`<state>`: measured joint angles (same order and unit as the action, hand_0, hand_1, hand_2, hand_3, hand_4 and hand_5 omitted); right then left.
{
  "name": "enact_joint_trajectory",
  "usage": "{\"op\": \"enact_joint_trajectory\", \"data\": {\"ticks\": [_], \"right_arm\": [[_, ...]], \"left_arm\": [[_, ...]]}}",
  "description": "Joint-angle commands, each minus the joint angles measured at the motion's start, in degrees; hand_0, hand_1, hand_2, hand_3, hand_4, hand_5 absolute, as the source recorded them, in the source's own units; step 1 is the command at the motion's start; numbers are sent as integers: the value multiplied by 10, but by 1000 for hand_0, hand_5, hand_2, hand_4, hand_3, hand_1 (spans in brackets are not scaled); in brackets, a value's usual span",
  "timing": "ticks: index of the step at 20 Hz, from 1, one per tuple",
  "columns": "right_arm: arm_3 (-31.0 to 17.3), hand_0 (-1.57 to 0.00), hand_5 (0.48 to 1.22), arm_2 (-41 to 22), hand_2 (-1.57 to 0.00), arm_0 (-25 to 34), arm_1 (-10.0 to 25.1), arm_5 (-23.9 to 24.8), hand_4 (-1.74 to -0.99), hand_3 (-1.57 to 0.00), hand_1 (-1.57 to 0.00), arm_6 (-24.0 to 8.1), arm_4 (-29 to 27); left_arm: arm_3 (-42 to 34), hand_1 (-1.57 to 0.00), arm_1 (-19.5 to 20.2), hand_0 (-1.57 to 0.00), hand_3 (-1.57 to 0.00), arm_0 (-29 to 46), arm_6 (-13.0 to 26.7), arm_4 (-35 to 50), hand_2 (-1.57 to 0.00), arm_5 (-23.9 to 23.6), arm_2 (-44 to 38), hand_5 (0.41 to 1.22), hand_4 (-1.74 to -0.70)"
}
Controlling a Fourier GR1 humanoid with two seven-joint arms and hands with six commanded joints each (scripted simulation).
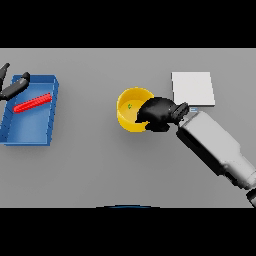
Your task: Pick up the red beaker and tilt it to pour out 1 green nut into yellow bowl. Pick up the yellow bowl and place it on the metallic measuring scale.
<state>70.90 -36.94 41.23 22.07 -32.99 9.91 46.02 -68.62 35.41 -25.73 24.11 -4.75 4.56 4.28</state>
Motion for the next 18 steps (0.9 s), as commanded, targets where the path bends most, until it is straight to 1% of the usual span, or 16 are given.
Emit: {"op": "enact_joint_trajectory", "data": {"ticks": [1, 2, 3, 4, 5, 6, 7, 8, 9, 10, 12, 14, 15, 17, 18], "right_arm": [[10, -1551, 1216, 4, -1481, -1, 3, -5, -1734, -1157, -1550, -8, -4], [24, -1555, 1217, 7, -1491, -5, 11, -9, -1735, -1153, -1554, -13, -4], [36, -1558, 1218, 12, -1451, -5, 22, -15, -1736, -1204, -1558, -16, -6], [46, -1561, 1219, 17, -1433, -7, 29, -15, -1737, -1215, -1560, -29, -4], [55, -1563, 1219, 20, -1447, -11, 36, -16, -1738, -1199, -1562, -38, -3], [62, -1564, 1219, 22, -1471, -14, 42, -18, -1739, -1191, -1564, -41, -4], [67, -1566, 1219, 25, -1491, -16, 50, -21, -1739, -1182, -1566, -35, -7], [70, -1567, 1219, 29, -1507, -18, 55, -16, -1739, -1179, -1567, -36, -6], [74, -1520, 1219, 40, -1520, -17, 57, -21, -1740, -1179, -1567, -47, -13], [76, -1530, 1220, 48, -1518, -15, 64, -26, -1740, -1177, -1568, -53, -17], [57, -1545, 1220, 62, -1487, -2, 76, -5, -1740, -1183, -1569, -52, -11], [30, -1554, 1220, 74, -1517, 9, 86, 21, -1741, -1166, -1570, -45, -8], [18, -1558, 1221, 81, -1528, 13, 92, 36, -1741, -1159, -1570, -37, -6], [-12, -1562, 1221, 92, -1538, 24, 98, 54, -1741, -1151, -1570, -30, -6], [-28, -1564, 1221, 96, -1542, 29, 102, 60, -1741, -1153, -1571, -30, -4]], "left_arm": [[-2, 1, 2, 1, 1, 0, 4, 1, 1, 2, 0, 705, -770], [5, 1, -2, 1, 1, -3, 1, 2, 1, 0, -1, 702, -776], [6, 1, 0, 1, 1, -7, 3, 7, 1, 7, -3, 702, -780], [7, 1, -1, 1, 1, -7, -2, 9, 1, 7, -5, 702, -782], [6, 1, 1, 1, 1, -8, 1, 15, 1, 8, -10, 702, -788], [5, 1, -3, 1, 1, -6, -3, 14, 1, 6, -9, 702, -793], [6, 1, -3, 1, 1, -3, -4, 16, 1, 6, -10, 702, -798], [6, 1, -2, 1, 1, -7, 0, 18, 1, 9, -11, 704, -799], [4, 1, -2, 1, 1, -7, -2, 18, 1, 8, -11, 704, -800], [-6, 1, -2, 1, 1, 3, -5, 22, 1, 7, -13, 703, -806], [-10, 1, 2, 1, 1, 1, 6, 28, 1, 12, -16, 717, -820], [-18, 1, 2, 1, 1, -1, 21, 31, 1, 10, -17, 728, -831], [-18, 1, 0, 1, 1, 4, 20, 30, 1, 8, -15, 733, -834], [-24, 1, -1, 1, 1, 1, 32, 33, 1, 7, -16, 737, -840], [-26, 1, 0, 1, 1, 5, 30, 32, 1, 6, -17, 739, -844]]}}
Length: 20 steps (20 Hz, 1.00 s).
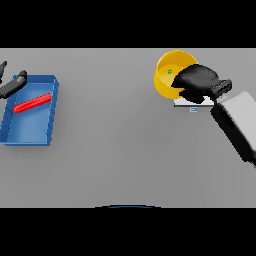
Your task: Pick up the red beaker and tilt it to pour out 1 green nut into yellow bowl. Pick up the yellow bowl and place it on the metallic measuring scale.
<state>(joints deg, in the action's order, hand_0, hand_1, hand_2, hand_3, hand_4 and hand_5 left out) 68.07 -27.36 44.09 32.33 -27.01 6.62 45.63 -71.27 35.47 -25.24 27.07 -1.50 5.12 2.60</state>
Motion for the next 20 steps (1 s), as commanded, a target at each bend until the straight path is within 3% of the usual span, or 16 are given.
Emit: {"op": "enact_joint_trajectory", "data": {"ticks": [1, 11, 17, 20], "right_arm": [[-15, -1565, 1221, 3, -1548, 2, 5, 11, -1741, -1154, -1571, 7, 2], [-218, -1570, 1221, 36, -1450, 41, -18, 105, -1741, -1240, -1571, 39, 28], [-267, -1571, 1221, 46, -1382, 40, -26, 116, -1741, -1384, -1571, 58, 31], [-285, -1571, 1221, 49, -1380, 41, -38, 120, -1741, -1417, -1571, 51, 35]], "left_arm": [[-3, 1, -1, 1, 1, 2, 8, 1, 1, -1, 1, 746, -849], [-18, 1, -6, 1, 1, 4, 39, -5, 1, -10, 8, 789, -864], [-12, 1, -3, 1, 1, 1, 43, -10, 1, -12, 7, 807, -854], [-14, 1, -2, 1, 1, -1, 40, -5, 1, -6, 7, 796, -847]]}}
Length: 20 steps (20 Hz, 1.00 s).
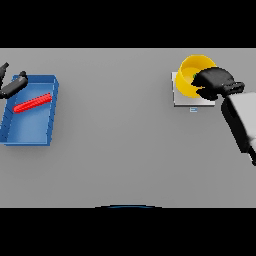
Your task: Pick up the red beaker and tilt it to pour out 1 green nut into yellow bowl. Pick up the yellow bowl and place it on the metallic measuring scale.
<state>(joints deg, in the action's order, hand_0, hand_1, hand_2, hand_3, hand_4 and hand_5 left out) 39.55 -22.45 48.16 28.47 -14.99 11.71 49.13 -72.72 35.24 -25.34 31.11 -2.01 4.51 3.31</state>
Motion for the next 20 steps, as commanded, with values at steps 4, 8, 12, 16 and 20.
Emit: {"op": "enact_joint_trajectory", "data": {"ticks": [4, 8, 12, 16, 20], "right_arm": [[-2, -1565, 1221, 3, -1437, -1, -4, -4, -1741, -1249, -1496, 0, 0], [-1, -1147, 1014, 18, -848, -6, -6, -23, -1559, -688, -958, -17, -12], [-11, -484, 863, 28, -376, 1, -8, -44, -1485, -318, -459, -14, -26], [-7, -198, 817, 17, -153, -2, 0, -45, -1435, -131, -194, -6, -15], [-14, -80, 787, 15, -62, 5, -3, -58, -1395, -53, -79, -19, -14]], "left_arm": [[-3, 1, -1, 1, 1, 0, 7, -2, 1, 1, 4, 779, -838], [-6, 1, 0, 1, 1, 4, 2, -1, 1, 1, 2, 771, -834], [-5, 1, -6, 1, 1, 6, -1, 3, 1, -1, 2, 760, -837], [3, 1, -1, 1, 1, -5, -2, 4, 1, 6, 0, 752, -835], [-5, 1, -2, 1, 1, 3, 3, 1, 1, 2, 3, 760, -833]]}}
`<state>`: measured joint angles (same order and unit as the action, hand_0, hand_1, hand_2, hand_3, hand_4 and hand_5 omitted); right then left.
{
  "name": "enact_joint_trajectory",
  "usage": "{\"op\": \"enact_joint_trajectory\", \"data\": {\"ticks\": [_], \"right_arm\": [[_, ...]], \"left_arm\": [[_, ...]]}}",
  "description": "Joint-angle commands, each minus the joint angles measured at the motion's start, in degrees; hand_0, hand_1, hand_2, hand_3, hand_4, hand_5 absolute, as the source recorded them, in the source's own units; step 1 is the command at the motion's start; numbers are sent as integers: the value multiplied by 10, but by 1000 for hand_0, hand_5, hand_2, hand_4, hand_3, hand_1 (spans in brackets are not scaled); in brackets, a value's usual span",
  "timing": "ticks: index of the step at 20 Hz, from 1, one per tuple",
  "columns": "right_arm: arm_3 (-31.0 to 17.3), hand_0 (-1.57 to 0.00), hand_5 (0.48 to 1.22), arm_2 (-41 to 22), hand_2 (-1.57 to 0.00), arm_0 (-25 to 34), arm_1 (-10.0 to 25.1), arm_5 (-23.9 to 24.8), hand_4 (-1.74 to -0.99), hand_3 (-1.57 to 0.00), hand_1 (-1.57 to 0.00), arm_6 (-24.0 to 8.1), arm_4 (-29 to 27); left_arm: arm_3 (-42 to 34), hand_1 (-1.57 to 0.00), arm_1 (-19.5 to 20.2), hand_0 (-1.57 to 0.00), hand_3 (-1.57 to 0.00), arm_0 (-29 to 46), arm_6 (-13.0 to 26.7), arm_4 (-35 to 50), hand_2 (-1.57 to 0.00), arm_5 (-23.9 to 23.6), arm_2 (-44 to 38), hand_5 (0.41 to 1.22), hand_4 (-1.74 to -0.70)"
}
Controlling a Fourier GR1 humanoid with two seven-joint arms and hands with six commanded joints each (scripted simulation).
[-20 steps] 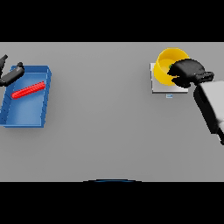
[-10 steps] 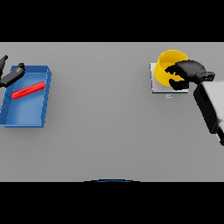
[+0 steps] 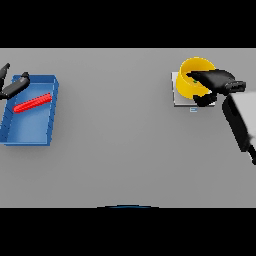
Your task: Pick up the red beaker and tilt it to pour out 1 green nut into yellow bowl. Pick up the yellow bowl and place it on the metallic measuring scale.
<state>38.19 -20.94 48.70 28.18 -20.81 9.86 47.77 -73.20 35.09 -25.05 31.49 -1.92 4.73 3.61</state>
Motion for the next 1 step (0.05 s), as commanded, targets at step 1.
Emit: {"op": "enact_joint_trajectory", "data": {"ticks": [1], "right_arm": [[1, -64, 779, -3, -50, -4, -3, -1, -1390, -42, -63, -3, 1]], "left_arm": [[1, 1, 2, 1, 1, 0, -3, 2, 1, 1, -2, 760, -833]]}}
